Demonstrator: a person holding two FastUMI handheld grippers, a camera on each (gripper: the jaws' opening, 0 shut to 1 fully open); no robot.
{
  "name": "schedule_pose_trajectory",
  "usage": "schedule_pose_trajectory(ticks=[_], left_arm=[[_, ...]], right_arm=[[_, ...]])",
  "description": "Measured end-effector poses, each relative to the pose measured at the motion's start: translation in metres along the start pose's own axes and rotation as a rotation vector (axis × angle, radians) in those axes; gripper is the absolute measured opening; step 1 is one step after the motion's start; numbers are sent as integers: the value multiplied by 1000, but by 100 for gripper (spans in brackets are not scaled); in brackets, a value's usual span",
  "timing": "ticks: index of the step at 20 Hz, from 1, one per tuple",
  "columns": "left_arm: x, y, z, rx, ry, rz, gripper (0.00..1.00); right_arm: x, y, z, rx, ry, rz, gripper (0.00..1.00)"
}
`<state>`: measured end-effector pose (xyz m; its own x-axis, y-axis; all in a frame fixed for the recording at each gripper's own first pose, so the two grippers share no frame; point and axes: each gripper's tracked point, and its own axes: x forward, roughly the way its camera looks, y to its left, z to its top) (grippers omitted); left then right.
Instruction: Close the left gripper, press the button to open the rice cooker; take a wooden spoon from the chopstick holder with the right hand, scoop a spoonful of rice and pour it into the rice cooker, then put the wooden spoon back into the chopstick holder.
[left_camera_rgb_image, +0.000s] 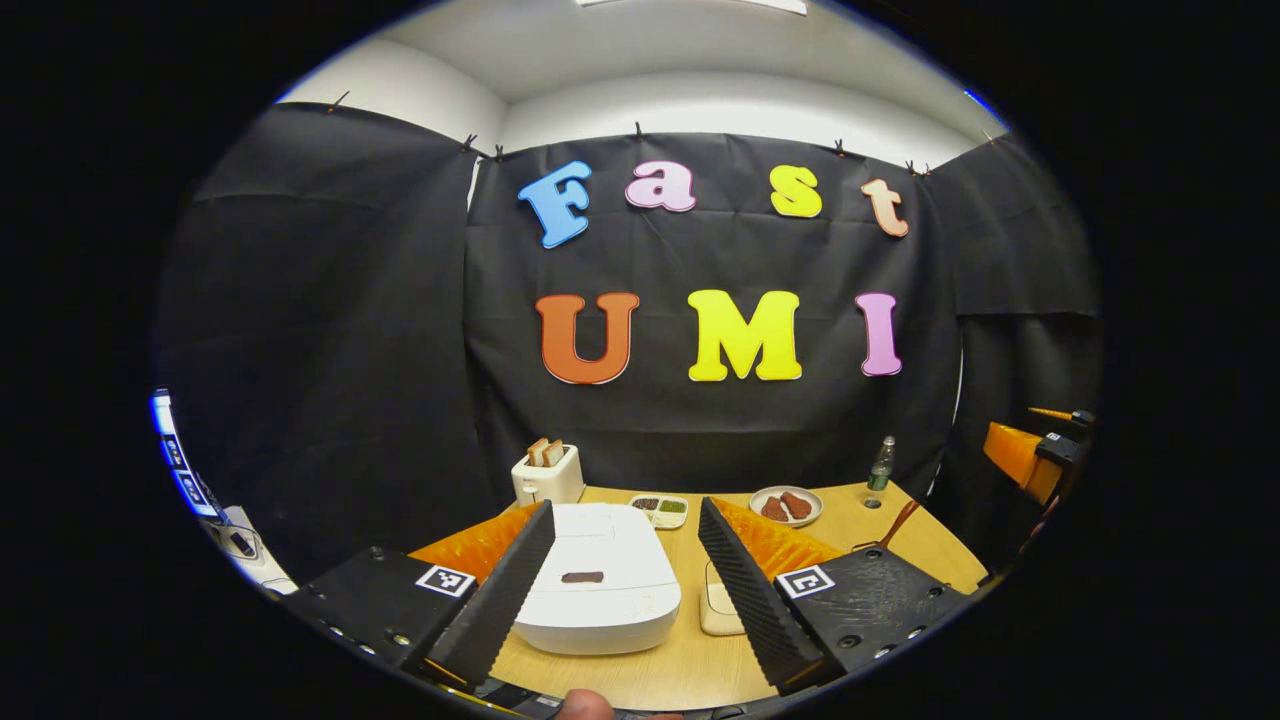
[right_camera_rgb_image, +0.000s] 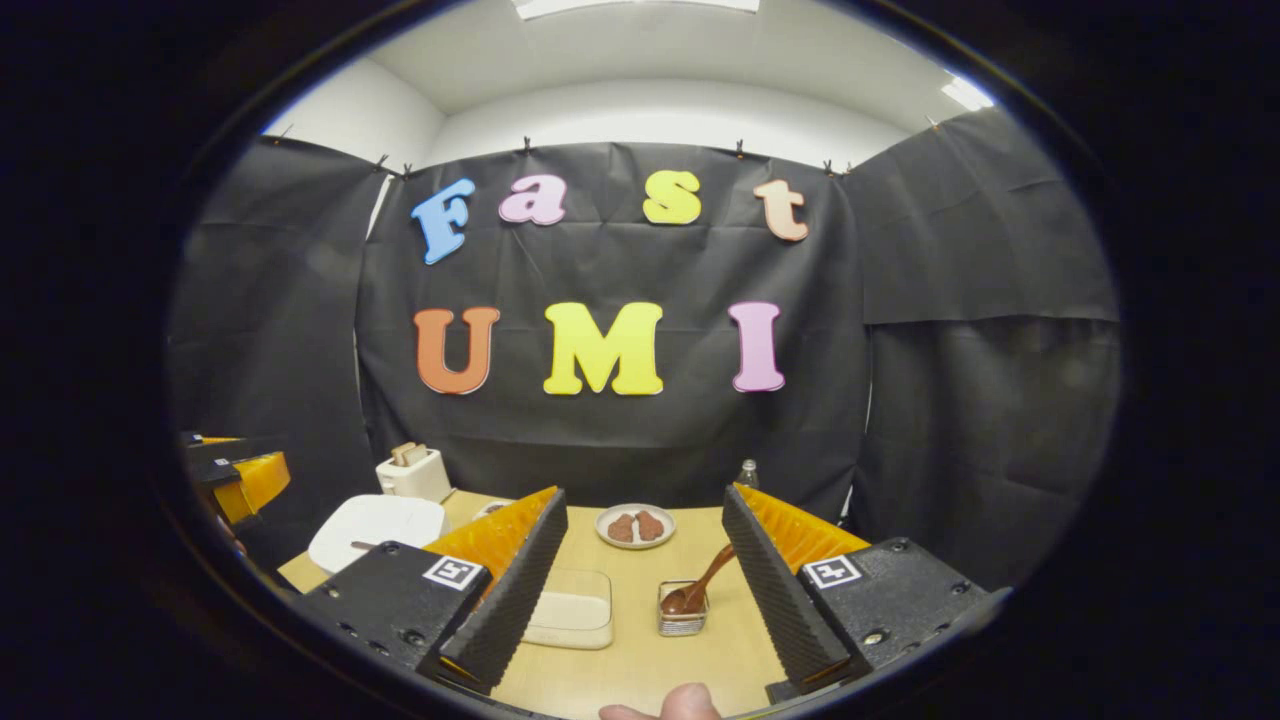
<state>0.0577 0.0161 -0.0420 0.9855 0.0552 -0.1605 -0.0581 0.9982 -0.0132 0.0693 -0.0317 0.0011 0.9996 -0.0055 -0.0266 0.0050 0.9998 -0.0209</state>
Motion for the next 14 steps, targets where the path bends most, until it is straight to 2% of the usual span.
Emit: schedule_pose_trajectory(ticks=[3, 4, 6, 7, 9, 10, 12, 14], left_arm=[[25, 3, -8, -27, 52, -11, 94], [33, 6, -11, -25, 70, -9, 83], [48, 14, -21, -27, 126, -2, 71], [57, 14, -28, -38, 158, -7, 68], [65, 19, -42, -67, 229, 4, 45], [73, 22, -50, -77, 267, 11, 27], [82, 26, -65, -99, 337, 19, 10], [91, 24, -78, -109, 389, 2, 2]], right_arm=[[23, -9, -5, 16, 14, 3, 99], [30, -10, -7, 18, 22, 9, 100], [43, -19, -7, 11, 26, 10, 99], [50, -24, -9, 12, 28, 7, 100], [62, -31, -13, 28, 37, 1, 99], [68, -35, -16, 37, 44, -2, 100], [77, -41, -22, 48, 57, -9, 100], [84, -47, -30, 53, 73, -17, 99]])
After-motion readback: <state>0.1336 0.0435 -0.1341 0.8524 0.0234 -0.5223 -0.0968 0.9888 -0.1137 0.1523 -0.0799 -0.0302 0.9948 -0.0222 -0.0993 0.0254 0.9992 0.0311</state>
